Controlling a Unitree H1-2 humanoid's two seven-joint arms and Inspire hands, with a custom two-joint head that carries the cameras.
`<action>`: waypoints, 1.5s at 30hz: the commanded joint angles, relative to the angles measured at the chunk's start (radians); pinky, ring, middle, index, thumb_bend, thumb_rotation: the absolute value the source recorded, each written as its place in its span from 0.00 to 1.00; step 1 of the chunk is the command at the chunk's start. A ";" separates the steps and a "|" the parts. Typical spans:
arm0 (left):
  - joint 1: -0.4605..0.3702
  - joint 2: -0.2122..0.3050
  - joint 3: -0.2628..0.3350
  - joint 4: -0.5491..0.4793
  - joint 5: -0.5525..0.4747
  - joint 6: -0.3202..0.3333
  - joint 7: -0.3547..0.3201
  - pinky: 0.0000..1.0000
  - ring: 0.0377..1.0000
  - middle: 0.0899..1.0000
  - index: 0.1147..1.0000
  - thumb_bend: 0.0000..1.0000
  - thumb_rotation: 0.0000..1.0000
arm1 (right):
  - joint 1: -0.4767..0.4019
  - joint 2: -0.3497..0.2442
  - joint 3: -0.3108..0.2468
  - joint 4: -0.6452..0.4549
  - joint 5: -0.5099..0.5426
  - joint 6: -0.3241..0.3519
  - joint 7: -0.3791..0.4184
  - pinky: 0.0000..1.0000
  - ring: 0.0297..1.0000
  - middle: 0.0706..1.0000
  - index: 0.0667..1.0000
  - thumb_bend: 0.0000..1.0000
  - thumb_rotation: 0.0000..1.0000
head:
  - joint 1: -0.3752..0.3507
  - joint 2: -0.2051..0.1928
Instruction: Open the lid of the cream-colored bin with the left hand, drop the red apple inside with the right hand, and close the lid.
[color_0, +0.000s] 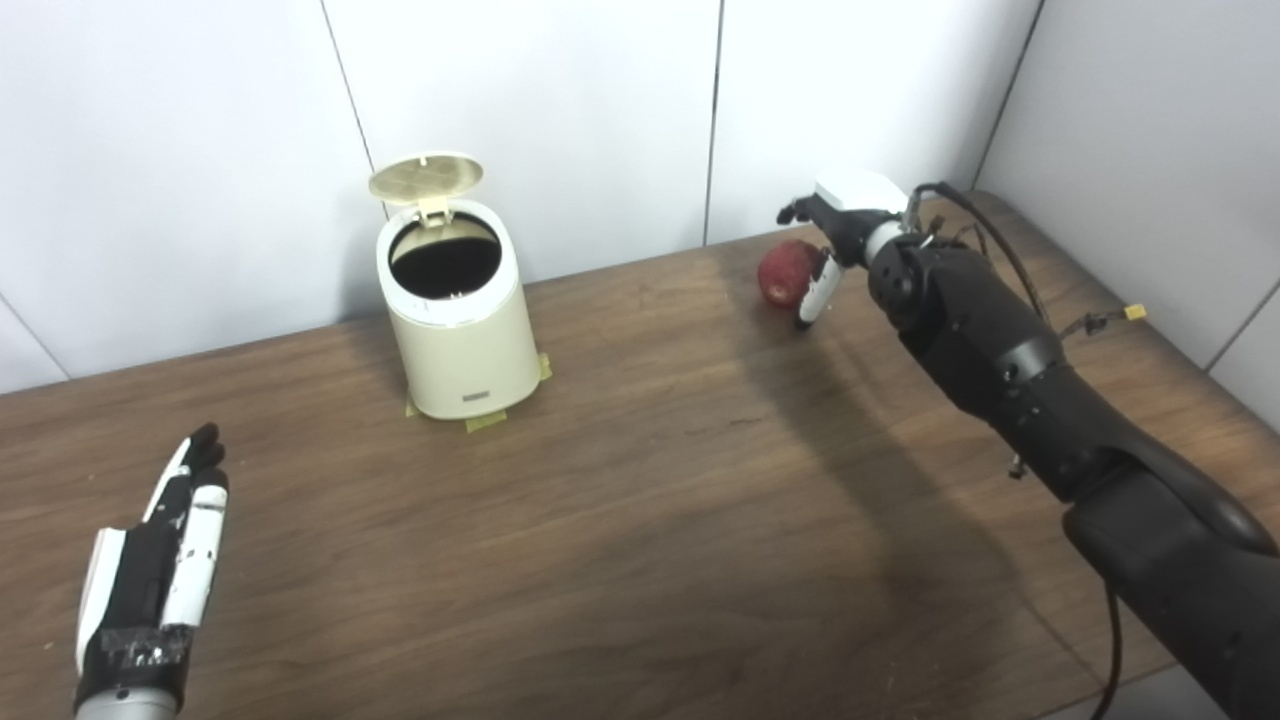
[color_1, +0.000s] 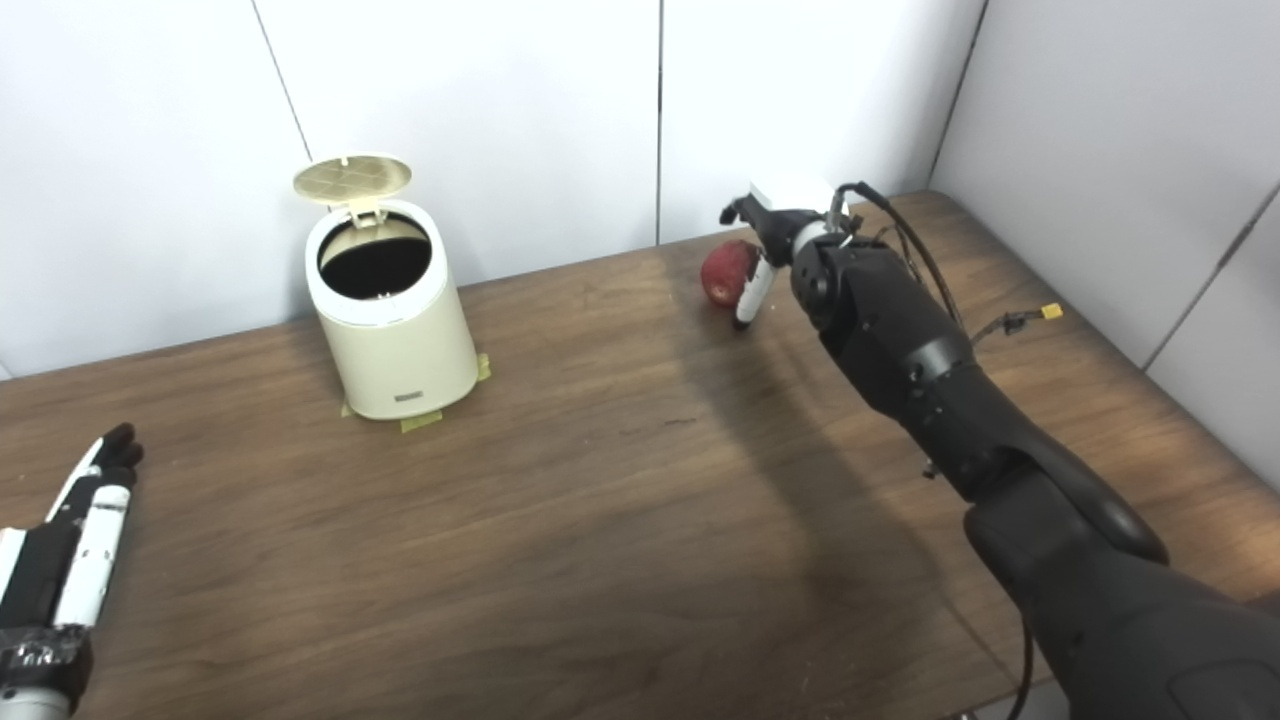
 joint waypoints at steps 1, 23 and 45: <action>-0.028 0.009 0.005 -0.022 0.000 -0.010 0.011 1.00 0.98 0.95 0.98 0.30 0.98 | -0.044 -0.014 -0.016 -0.014 0.007 -0.024 -0.045 0.66 0.74 0.76 0.77 1.00 0.13 | 0.000 0.001; -0.021 0.011 0.009 -0.028 -0.006 -0.008 0.002 1.00 0.99 0.96 0.99 0.31 0.98 | -0.020 0.020 -0.021 0.125 0.064 -0.150 -0.242 0.59 0.66 0.69 0.68 0.95 0.03 | -0.003 0.007; -0.019 0.000 0.005 -0.031 0.000 -0.008 0.004 1.00 0.98 0.96 0.99 0.27 1.00 | 0.032 0.026 -0.068 0.014 0.091 -0.207 -0.340 0.46 0.40 0.47 0.45 0.52 0.00 | 0.003 -0.001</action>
